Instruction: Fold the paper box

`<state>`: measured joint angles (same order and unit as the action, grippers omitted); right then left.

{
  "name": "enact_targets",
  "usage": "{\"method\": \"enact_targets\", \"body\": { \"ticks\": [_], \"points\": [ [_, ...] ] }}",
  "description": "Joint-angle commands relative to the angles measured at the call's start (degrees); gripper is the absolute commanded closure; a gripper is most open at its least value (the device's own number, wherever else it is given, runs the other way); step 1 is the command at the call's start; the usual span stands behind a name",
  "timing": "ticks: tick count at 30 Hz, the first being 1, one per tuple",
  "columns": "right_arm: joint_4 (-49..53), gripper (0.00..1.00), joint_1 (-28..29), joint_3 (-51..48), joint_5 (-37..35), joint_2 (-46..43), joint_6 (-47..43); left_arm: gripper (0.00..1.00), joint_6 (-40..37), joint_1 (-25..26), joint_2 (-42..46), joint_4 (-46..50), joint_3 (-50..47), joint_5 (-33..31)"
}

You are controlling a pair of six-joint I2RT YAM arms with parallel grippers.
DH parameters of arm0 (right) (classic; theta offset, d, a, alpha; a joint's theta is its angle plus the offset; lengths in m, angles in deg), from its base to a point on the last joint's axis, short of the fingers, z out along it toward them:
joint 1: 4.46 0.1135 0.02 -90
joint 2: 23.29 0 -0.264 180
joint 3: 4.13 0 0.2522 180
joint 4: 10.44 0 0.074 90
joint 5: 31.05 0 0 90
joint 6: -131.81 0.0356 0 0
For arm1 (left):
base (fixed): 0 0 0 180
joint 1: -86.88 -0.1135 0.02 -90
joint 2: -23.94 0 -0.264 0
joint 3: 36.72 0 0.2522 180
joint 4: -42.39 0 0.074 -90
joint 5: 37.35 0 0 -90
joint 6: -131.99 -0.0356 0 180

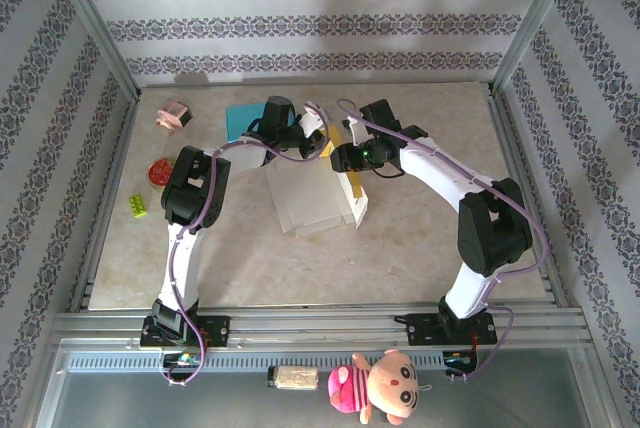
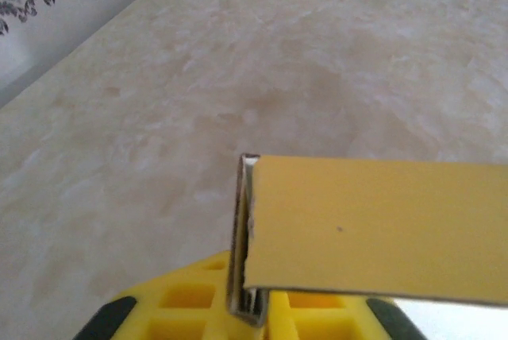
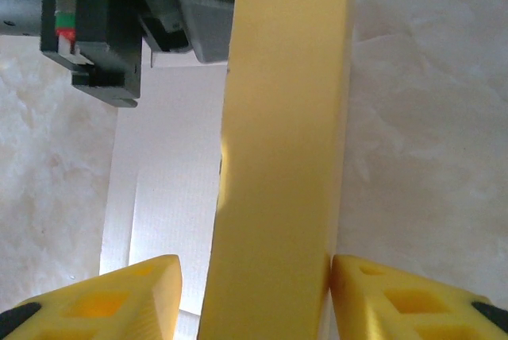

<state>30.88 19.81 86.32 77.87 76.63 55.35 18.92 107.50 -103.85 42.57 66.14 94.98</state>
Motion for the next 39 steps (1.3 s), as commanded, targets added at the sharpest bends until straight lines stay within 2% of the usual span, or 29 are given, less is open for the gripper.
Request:
{"method": "enact_targets", "body": {
  "ticks": [1,4,6,11,13,16,19,21,23,26,31,37,39],
  "points": [
    [1.05,0.46,0.53,1.78,0.21,-0.98,1.34,1.0,-0.51,-0.1,-1.26,1.22,1.23,2.05],
    [3.43,0.43,0.43,4.31,-4.14,-1.88,3.94,1.0,1.51,0.03,0.15,-3.05,-1.63,-1.59],
    [7.15,0.41,0.09,7.36,-9.05,-2.55,6.45,1.0,3.89,0.25,1.33,-5.09,-3.28,-7.36],
    [12.49,0.33,-3.3,12.38,-16.29,-4.85,13.54,1.0,8.37,2.62,5.55,-8.04,-7.55,-31.09],
    [12.67,0.33,-5.08,12.22,-17.83,-6.2,17.21,1.0,13.75,3.54,7.91,-12.59,-11.34,-41.36],
    [12.65,0.33,-7.24,12.17,-19.08,-7.6,19.98,1.0,22.72,6.1,10.27,-13.14,-14.51,-56.59],
    [12.48,0.33,-8.93,12.73,-17.84,-7.99,20.41,1.0,30.78,9.37,10.98,-9.31,-15.36,-65.26],
    [12.61,0.33,-9.66,13.21,-16.99,-7.77,20.19,1.0,32.72,11.81,10.74,-7.95,-15.85,-68.18],
    [12.68,0.33,-9.96,13.27,-16.08,-7.49,19.59,0.99,31.44,14.29,10.69,-12.04,-18.56,-68.74],
    [12.79,0.33,-10.06,12.34,-14.68,-7.46,19.28,0.81,30.8,16.49,11.56,-15.93,-22.1,-67.26],
    [13.25,0.31,-10.11,10.43,-11.88,-7.98,19.87,0.58,31.68,17.17,14.11,-18.16,-26.92,-63.07],
    [17.99,0.32,-10.18,11.02,-12.59,-9.59,19.78,0.54,37.38,17.17,24.24,-14.15,-33.14,-59.41],
    [19.08,0.31,-10.31,10.49,-12.75,-10.48,20.57,0.54,41.44,17.1,30.32,-6.88,-33.59,-58.3]
  ]
}}
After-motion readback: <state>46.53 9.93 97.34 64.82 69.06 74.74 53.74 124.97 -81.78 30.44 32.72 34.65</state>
